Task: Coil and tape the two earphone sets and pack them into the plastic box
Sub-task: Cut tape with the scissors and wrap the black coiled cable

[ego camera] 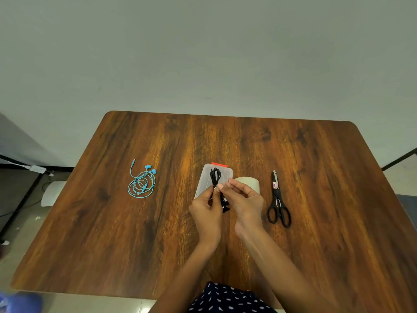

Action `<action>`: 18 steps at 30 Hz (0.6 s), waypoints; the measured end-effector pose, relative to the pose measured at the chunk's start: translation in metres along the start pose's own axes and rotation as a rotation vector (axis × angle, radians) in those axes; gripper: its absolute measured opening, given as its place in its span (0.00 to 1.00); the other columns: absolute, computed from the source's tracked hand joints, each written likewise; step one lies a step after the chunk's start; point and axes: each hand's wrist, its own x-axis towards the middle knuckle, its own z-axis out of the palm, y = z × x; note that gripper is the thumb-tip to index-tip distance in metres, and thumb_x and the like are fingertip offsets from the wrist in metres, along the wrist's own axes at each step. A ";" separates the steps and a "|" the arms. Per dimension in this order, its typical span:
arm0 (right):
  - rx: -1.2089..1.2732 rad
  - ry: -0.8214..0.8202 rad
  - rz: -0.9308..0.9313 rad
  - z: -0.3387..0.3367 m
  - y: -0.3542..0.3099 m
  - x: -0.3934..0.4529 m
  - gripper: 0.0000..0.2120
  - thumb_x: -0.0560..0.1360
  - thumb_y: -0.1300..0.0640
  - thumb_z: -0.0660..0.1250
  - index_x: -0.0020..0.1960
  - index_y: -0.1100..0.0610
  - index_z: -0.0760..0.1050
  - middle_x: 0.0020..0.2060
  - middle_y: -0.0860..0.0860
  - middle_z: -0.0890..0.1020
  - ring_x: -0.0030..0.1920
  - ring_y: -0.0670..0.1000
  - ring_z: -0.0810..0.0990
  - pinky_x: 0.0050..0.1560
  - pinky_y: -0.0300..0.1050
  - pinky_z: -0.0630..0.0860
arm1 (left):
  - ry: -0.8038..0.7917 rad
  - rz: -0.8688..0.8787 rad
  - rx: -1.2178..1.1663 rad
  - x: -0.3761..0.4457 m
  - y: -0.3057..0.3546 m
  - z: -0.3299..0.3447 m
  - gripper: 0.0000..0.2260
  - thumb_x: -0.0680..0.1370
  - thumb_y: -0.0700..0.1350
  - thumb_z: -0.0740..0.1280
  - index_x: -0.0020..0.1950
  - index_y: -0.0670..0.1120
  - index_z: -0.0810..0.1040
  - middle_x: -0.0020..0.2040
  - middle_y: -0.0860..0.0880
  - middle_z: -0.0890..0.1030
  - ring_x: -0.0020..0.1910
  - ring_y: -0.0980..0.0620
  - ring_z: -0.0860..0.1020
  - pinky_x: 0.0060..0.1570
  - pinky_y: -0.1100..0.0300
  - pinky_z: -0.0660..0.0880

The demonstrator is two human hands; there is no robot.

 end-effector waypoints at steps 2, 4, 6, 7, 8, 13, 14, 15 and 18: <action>0.013 0.001 0.015 0.001 0.001 0.000 0.15 0.62 0.69 0.78 0.47 0.63 0.81 0.42 0.55 0.85 0.41 0.48 0.84 0.37 0.35 0.78 | 0.004 0.006 0.016 -0.002 0.000 0.000 0.08 0.79 0.41 0.65 0.47 0.46 0.85 0.35 0.52 0.84 0.34 0.55 0.82 0.33 0.55 0.80; 0.028 0.004 0.037 0.002 0.001 -0.001 0.16 0.62 0.69 0.78 0.49 0.64 0.81 0.44 0.58 0.85 0.43 0.50 0.84 0.38 0.36 0.79 | -0.001 -0.010 0.008 -0.002 0.000 0.001 0.09 0.79 0.41 0.65 0.48 0.46 0.85 0.35 0.52 0.84 0.34 0.53 0.83 0.34 0.52 0.80; 0.065 -0.003 0.073 0.001 0.000 -0.002 0.17 0.63 0.70 0.77 0.51 0.65 0.80 0.46 0.60 0.84 0.46 0.53 0.84 0.42 0.39 0.80 | -0.006 -0.025 -0.006 -0.002 0.000 0.001 0.08 0.79 0.41 0.65 0.49 0.47 0.85 0.37 0.51 0.85 0.35 0.51 0.83 0.35 0.49 0.81; 0.091 -0.015 0.089 0.000 0.000 -0.003 0.17 0.63 0.70 0.76 0.51 0.66 0.80 0.47 0.61 0.84 0.48 0.54 0.84 0.44 0.40 0.81 | -0.006 -0.028 -0.013 -0.003 0.000 0.001 0.08 0.79 0.41 0.65 0.49 0.47 0.85 0.36 0.52 0.85 0.36 0.50 0.83 0.36 0.49 0.81; 0.111 -0.033 0.095 -0.001 -0.001 -0.004 0.17 0.64 0.70 0.76 0.51 0.65 0.80 0.48 0.61 0.84 0.49 0.55 0.83 0.44 0.41 0.81 | -0.004 -0.029 -0.017 -0.002 0.000 0.002 0.09 0.79 0.41 0.65 0.48 0.48 0.85 0.36 0.51 0.84 0.36 0.49 0.83 0.35 0.48 0.80; 0.113 -0.071 0.091 0.003 0.000 -0.007 0.16 0.64 0.69 0.76 0.52 0.65 0.80 0.49 0.61 0.84 0.51 0.57 0.83 0.48 0.44 0.81 | 0.022 -0.025 -0.021 -0.002 -0.001 0.003 0.09 0.79 0.41 0.65 0.47 0.48 0.85 0.34 0.52 0.84 0.35 0.46 0.82 0.35 0.45 0.79; 0.111 -0.060 0.090 0.003 0.000 -0.007 0.16 0.64 0.69 0.76 0.52 0.65 0.80 0.49 0.61 0.84 0.51 0.56 0.83 0.47 0.44 0.80 | 0.024 -0.024 -0.020 -0.003 -0.001 0.003 0.09 0.79 0.41 0.65 0.47 0.48 0.85 0.34 0.52 0.84 0.34 0.46 0.82 0.34 0.46 0.79; 0.104 -0.046 0.084 0.003 0.001 -0.007 0.16 0.64 0.69 0.76 0.52 0.66 0.80 0.48 0.61 0.84 0.50 0.56 0.83 0.45 0.43 0.81 | 0.029 -0.020 -0.017 -0.003 0.000 0.003 0.09 0.79 0.41 0.65 0.46 0.49 0.85 0.34 0.52 0.84 0.34 0.46 0.82 0.34 0.46 0.79; 0.087 -0.007 0.061 0.005 0.003 -0.006 0.15 0.64 0.69 0.76 0.50 0.65 0.80 0.44 0.59 0.84 0.44 0.51 0.84 0.38 0.37 0.79 | 0.036 -0.023 -0.017 -0.004 0.001 0.004 0.09 0.79 0.41 0.65 0.46 0.47 0.85 0.34 0.52 0.84 0.33 0.49 0.82 0.33 0.50 0.80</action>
